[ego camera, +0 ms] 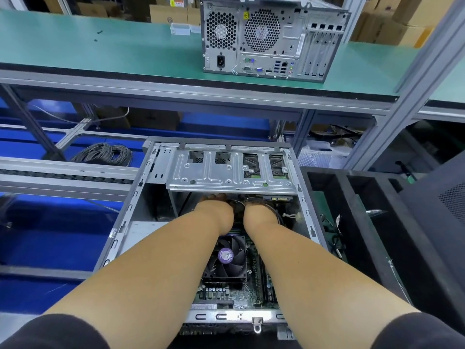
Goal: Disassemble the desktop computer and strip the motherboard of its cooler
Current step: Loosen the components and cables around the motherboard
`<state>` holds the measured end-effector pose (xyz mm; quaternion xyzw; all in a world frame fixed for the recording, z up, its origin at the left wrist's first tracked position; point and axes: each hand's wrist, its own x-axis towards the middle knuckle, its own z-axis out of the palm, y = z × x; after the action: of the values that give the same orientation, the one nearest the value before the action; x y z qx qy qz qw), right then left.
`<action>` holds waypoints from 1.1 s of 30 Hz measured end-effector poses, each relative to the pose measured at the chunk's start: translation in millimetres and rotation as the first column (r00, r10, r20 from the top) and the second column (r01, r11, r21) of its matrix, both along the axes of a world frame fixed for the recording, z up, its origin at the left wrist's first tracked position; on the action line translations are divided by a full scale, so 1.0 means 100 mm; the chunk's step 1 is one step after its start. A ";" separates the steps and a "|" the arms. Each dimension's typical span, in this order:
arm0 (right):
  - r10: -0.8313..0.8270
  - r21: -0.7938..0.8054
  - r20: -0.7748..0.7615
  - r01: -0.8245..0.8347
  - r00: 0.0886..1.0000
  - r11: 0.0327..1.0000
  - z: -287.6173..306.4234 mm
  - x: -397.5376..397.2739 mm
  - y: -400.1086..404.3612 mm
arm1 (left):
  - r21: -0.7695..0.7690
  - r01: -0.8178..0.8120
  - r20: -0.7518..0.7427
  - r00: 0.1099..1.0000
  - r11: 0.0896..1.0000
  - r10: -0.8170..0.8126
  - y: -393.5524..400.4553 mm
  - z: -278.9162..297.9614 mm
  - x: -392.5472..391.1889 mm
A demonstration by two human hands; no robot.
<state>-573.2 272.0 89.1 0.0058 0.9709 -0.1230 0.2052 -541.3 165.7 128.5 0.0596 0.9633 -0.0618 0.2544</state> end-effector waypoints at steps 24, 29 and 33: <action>0.040 0.075 -0.028 -0.038 0.999 0.996 -0.01 0.00 -0.09 | -0.037 -0.127 0.165 0.978 0.991 0.132 -0.05 -0.07 -0.10; -0.024 0.140 0.042 0.018 0.999 0.990 -0.03 -0.05 -0.10 | -0.061 -0.120 0.183 0.975 0.991 0.129 -0.02 -0.06 -0.12; -0.045 0.150 0.100 0.029 0.994 0.988 -0.03 -0.08 -0.09 | -0.047 -0.128 0.166 0.977 0.991 0.135 -0.04 -0.07 -0.11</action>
<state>-581.3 263.2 85.7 0.0454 0.9652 -0.0539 0.2519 -552.3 161.9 121.7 -0.0038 0.9388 -0.0569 0.3397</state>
